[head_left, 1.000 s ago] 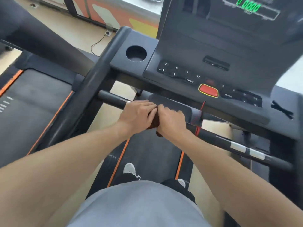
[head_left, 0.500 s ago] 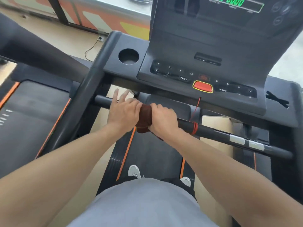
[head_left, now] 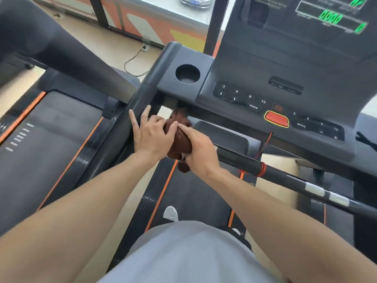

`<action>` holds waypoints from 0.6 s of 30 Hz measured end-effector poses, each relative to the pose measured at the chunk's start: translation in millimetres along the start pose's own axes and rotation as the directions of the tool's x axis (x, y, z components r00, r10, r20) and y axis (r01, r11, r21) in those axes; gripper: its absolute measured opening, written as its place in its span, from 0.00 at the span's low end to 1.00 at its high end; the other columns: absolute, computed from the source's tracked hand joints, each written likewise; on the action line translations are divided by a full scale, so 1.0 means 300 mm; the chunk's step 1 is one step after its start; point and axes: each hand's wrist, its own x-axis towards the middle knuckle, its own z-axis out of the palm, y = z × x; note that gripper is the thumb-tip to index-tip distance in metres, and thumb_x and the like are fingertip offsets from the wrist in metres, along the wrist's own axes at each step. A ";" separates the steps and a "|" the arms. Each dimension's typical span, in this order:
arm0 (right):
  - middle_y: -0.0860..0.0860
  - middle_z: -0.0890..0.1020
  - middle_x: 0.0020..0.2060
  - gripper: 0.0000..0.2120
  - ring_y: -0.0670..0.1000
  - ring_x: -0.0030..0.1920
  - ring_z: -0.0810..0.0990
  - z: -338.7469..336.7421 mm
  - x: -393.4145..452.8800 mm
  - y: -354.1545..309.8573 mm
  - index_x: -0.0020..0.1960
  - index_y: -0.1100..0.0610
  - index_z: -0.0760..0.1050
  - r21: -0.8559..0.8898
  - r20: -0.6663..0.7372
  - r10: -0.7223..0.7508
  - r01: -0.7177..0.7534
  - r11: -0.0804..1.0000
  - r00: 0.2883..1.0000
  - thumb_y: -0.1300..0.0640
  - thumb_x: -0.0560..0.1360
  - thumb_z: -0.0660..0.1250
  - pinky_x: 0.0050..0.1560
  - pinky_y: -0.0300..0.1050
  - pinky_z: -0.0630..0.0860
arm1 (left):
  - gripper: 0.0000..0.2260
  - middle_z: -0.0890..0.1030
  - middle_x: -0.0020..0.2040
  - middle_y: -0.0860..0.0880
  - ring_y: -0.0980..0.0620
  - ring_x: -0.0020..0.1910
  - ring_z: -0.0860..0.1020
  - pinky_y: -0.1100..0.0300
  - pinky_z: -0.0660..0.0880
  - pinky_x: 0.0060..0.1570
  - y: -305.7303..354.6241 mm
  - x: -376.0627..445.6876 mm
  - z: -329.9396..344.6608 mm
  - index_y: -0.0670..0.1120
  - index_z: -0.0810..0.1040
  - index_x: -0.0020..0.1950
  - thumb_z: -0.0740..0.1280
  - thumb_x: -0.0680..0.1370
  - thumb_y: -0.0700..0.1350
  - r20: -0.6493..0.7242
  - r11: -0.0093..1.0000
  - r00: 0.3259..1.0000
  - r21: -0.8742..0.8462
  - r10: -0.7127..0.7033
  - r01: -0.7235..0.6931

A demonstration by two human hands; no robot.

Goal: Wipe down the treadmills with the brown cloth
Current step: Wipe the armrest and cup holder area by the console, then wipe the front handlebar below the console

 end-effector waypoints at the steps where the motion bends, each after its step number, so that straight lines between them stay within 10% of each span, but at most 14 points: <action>1: 0.50 0.81 0.64 0.40 0.53 0.64 0.78 -0.011 -0.024 0.010 0.74 0.51 0.73 0.041 0.002 0.061 -0.061 0.997 0.998 0.72 0.65 0.71 0.66 0.44 0.73 | 0.28 0.82 0.59 0.54 0.50 0.74 0.68 0.37 0.31 0.75 0.018 0.007 0.000 0.53 0.86 0.54 0.50 0.81 0.66 0.027 1.000 1.000 0.011 -0.007 0.006; 4: 0.43 0.80 0.63 0.40 0.52 0.60 0.81 -0.061 -0.081 0.015 0.70 0.40 0.74 0.343 0.047 0.323 -0.319 0.884 0.945 0.71 0.65 0.62 0.58 0.57 0.81 | 0.22 0.83 0.50 0.53 0.50 0.60 0.77 0.39 0.33 0.76 0.078 0.030 -0.002 0.56 0.87 0.47 0.57 0.80 0.65 0.064 0.998 0.998 -0.063 -0.017 0.021; 6: 0.43 0.82 0.61 0.37 0.51 0.57 0.84 -0.116 -0.107 0.010 0.68 0.41 0.76 0.573 0.064 0.438 -0.393 0.720 0.897 0.73 0.68 0.60 0.51 0.57 0.85 | 0.19 0.84 0.45 0.49 0.46 0.53 0.80 0.46 0.57 0.76 0.143 0.016 -0.012 0.51 0.88 0.45 0.62 0.80 0.59 0.110 0.962 0.994 -0.268 -0.017 0.047; 8: 0.44 0.85 0.57 0.33 0.47 0.54 0.85 -0.178 -0.146 0.021 0.68 0.44 0.77 0.715 0.068 0.500 -0.391 0.579 0.864 0.75 0.73 0.63 0.45 0.50 0.85 | 0.17 0.83 0.39 0.50 0.45 0.46 0.80 0.53 0.74 0.53 0.233 -0.023 -0.029 0.48 0.84 0.39 0.64 0.80 0.55 0.128 0.859 0.991 -0.503 -0.040 0.100; 18: 0.59 0.84 0.59 0.37 0.62 0.61 0.83 -0.455 -0.496 0.257 0.69 0.57 0.77 0.882 0.301 0.496 -0.435 0.180 0.815 0.45 0.64 0.83 0.63 0.60 0.78 | 0.14 0.77 0.36 0.47 0.60 0.35 0.72 0.63 0.70 0.39 0.755 -0.257 -0.087 0.41 0.76 0.44 0.60 0.86 0.46 0.102 0.539 0.976 -0.842 0.190 -0.017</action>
